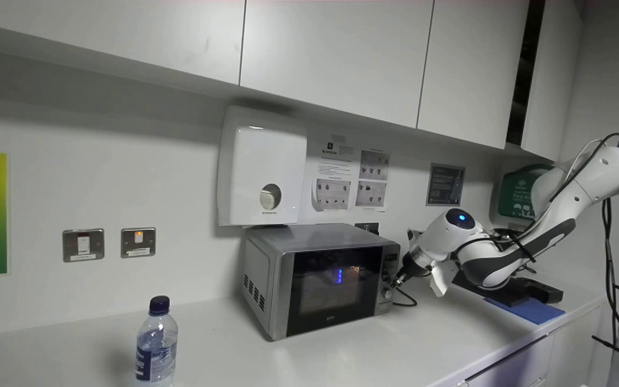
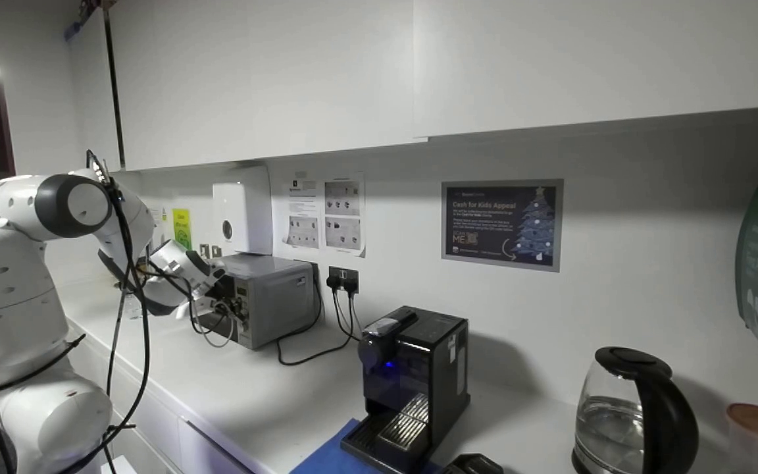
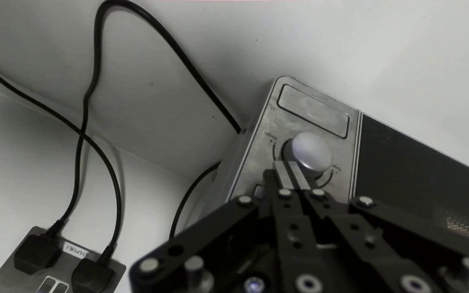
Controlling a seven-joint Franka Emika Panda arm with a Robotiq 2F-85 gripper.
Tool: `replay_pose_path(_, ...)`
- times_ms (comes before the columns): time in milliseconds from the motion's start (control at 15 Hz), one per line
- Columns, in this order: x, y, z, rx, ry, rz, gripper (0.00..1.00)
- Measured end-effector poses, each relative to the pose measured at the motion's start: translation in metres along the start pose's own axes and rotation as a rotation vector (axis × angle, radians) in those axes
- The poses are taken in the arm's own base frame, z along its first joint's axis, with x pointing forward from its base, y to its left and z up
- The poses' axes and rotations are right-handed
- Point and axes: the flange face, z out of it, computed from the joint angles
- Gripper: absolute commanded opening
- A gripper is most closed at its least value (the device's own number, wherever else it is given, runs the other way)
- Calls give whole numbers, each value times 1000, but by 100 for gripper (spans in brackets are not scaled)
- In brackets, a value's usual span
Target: Close the microwave door then press a button on the microwave.
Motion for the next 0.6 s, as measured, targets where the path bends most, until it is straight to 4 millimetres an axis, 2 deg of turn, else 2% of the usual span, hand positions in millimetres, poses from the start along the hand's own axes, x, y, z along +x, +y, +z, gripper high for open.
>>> replay_pose_path(400,12,4,-21,-31,16,13,0)
replay_pose_path(600,21,9,-30,-16,-59,22,0)
